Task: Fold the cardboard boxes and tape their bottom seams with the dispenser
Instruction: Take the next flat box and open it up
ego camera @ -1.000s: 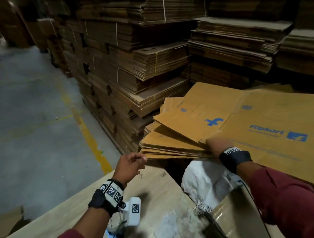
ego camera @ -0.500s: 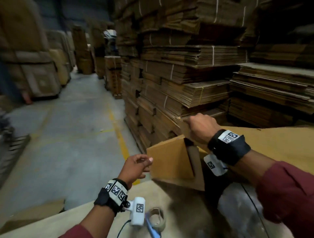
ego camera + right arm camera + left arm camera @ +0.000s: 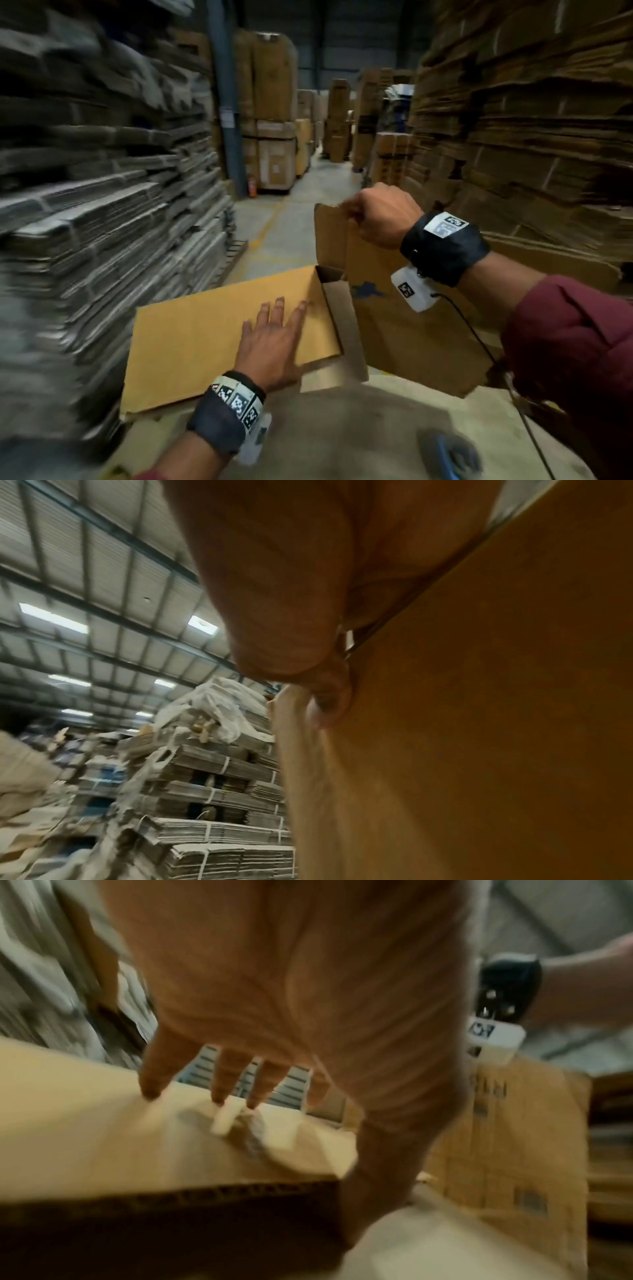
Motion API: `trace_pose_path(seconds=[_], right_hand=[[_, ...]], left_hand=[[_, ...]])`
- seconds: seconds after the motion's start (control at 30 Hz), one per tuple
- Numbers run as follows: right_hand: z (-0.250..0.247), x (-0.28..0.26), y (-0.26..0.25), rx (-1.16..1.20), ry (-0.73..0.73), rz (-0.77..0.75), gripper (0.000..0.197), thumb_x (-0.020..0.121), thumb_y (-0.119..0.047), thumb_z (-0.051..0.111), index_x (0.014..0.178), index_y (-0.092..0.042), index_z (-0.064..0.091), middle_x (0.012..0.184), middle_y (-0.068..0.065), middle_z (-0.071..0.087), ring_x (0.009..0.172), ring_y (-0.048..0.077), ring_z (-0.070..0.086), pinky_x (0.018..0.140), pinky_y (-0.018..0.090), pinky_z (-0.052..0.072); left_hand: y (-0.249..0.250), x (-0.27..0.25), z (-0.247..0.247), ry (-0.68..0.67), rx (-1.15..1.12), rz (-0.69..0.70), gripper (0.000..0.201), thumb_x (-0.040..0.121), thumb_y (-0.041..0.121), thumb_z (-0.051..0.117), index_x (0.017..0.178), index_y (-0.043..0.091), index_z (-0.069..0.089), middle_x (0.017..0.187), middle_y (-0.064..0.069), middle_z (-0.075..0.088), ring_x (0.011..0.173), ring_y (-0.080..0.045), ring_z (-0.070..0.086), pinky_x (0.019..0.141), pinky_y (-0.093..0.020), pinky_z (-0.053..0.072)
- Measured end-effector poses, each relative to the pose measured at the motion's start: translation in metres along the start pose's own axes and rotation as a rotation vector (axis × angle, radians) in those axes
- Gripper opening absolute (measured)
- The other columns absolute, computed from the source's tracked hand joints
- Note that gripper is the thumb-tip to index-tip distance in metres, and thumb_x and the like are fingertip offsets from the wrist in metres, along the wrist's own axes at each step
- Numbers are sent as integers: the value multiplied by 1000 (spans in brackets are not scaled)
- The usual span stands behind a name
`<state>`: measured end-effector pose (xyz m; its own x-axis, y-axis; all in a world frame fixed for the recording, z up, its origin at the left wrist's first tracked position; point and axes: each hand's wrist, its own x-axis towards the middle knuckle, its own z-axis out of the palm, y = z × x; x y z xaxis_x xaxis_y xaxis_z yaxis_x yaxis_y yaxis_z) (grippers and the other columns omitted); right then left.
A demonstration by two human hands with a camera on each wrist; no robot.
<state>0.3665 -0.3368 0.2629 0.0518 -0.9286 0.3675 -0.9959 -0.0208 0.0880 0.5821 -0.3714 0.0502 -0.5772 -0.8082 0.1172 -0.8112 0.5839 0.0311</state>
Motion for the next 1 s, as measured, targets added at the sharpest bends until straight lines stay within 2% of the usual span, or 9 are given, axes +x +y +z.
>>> trace_pose_path(seconds=[0.13,0.2,0.3,0.43,0.57,0.7,0.77,0.9,1.0], right_hand=[[25,31,-50,-22,-31,-301,35,92,-15,56,116,-36,72,102,-3,55,88,26,59,65,38,49],[41,42,-65,-37,-42,-381,42,95,-17,56,129,-40,67,106,-1,53,93,27,59,62,34,40],[59,47,-77,-71,-26,-488,36,103,-25,53,135,-37,64,111,2,58,95,29,61,63,34,38],[77,39,-85,-112,40,-567,26,99,-19,59,119,-27,75,102,4,66,87,33,66,56,32,37],[116,13,-72,-80,91,-585,35,86,-9,47,99,-21,77,85,5,67,65,33,65,47,26,35],[145,-16,-38,-104,78,-525,44,72,5,65,103,-24,76,88,4,68,60,35,65,45,29,40],[157,-28,-19,-182,17,-476,50,69,3,68,109,-28,77,90,4,65,56,35,62,45,30,38],[151,-42,14,-304,-158,-334,64,85,-10,56,139,-43,57,110,-1,56,84,33,67,57,34,36],[137,-60,30,-394,-294,-321,55,95,-14,49,139,-45,55,122,-8,53,114,20,61,70,29,36]], left_hand=[[-85,-48,-10,22,73,-138,94,91,51,67,163,26,11,159,-8,40,132,-27,53,96,-43,56],[-118,-68,-25,172,81,-160,62,98,37,59,156,26,38,128,-5,68,99,-25,69,78,-40,60],[-158,-76,-54,398,23,-194,16,93,28,71,109,28,75,75,-3,72,61,-26,64,52,-30,45],[-177,-61,-83,170,-15,-322,17,101,35,62,94,23,72,85,7,75,83,-20,71,70,-33,56],[-185,-47,-96,63,-12,-413,31,99,39,67,74,20,65,79,3,70,80,-20,67,72,-33,52],[-191,-37,-122,-29,45,-450,31,98,42,69,90,12,73,90,-9,73,85,-27,68,74,-34,54],[-197,-34,-131,-7,53,-501,35,97,43,69,86,10,72,84,-9,72,80,-27,68,68,-34,53],[-210,-28,-141,67,-33,-637,36,95,40,73,85,6,71,89,-15,71,80,-30,63,67,-33,45],[-206,-24,-143,122,-131,-673,34,96,35,72,91,2,76,95,-20,72,88,-33,66,69,-33,44]])
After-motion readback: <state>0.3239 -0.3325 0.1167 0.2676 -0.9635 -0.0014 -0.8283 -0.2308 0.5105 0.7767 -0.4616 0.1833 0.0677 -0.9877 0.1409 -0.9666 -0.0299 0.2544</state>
